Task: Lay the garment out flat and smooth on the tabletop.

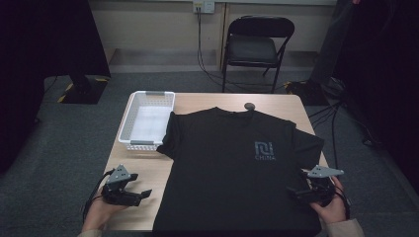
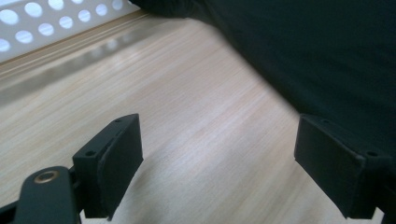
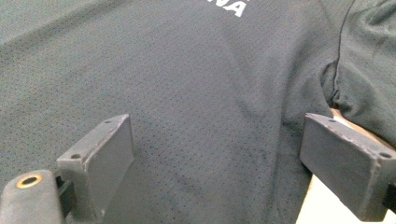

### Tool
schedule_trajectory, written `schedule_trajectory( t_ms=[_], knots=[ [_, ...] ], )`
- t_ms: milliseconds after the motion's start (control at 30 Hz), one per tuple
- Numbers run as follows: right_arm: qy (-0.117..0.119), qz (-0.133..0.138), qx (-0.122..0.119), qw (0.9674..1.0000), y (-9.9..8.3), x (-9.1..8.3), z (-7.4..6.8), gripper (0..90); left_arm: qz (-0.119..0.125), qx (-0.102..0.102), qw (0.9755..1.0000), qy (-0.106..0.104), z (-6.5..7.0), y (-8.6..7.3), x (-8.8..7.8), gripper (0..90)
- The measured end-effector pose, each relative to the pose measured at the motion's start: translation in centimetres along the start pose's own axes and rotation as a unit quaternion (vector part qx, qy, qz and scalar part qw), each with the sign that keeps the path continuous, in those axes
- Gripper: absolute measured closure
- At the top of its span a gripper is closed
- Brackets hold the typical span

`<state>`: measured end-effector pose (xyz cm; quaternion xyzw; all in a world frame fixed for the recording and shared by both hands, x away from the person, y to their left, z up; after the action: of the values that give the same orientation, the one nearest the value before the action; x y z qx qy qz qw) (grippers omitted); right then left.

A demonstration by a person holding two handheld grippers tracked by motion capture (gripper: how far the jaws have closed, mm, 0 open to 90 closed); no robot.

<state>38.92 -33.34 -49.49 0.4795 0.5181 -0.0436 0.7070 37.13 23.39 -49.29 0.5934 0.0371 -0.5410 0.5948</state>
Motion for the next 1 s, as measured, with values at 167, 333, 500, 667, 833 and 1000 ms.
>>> schedule_trajectory(
  t_ms=[167, 333, 500, 667, 833, 1000],
  knots=[
    [0.000, 0.000, 0.000, 1.0000, 0.0, 0.0, 0.0, 8.8, -0.001, 0.002, 1.0000, 0.002, -0.3, -0.3, -0.2, 15.2],
    [0.000, 0.000, 0.000, 1.0000, 0.0, 0.0, 0.0, 8.8, 0.001, 0.000, 1.0000, 0.004, -0.7, -0.5, -0.4, 15.3],
    [0.000, 0.000, 0.000, 1.0000, 0.0, 0.0, 0.0, 8.9, 0.003, -0.003, 1.0000, 0.006, -0.9, -0.7, -0.7, 15.3],
    [0.000, 0.000, 0.000, 1.0000, 0.0, 0.0, 0.0, 8.9, 0.003, 0.001, 1.0000, 0.007, -1.0, -0.8, -0.8, 15.3],
    [0.000, 0.000, 0.000, 1.0000, 0.0, 0.0, 0.0, 8.9, 0.003, -0.002, 0.9999, 0.010, -1.3, -1.0, -1.0, 15.3],
    [0.000, 0.000, 0.000, 1.0000, 0.0, 0.0, 0.0, 8.9, 0.000, -0.003, 0.9999, 0.012, -1.5, -1.3, -1.1, 15.5]
  ],
)
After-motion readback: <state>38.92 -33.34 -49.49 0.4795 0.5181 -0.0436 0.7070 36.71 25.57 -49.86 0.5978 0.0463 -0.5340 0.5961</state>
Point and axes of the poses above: each handheld gripper's, and its own axes: x roughly forward along the jaws, y roughly out of its top, z roughly to its right, the point moved 7 cm from there along x, roughly forward along the jaws, and after that the axes turned 7 degrees about -x, right-handed, at the moved point
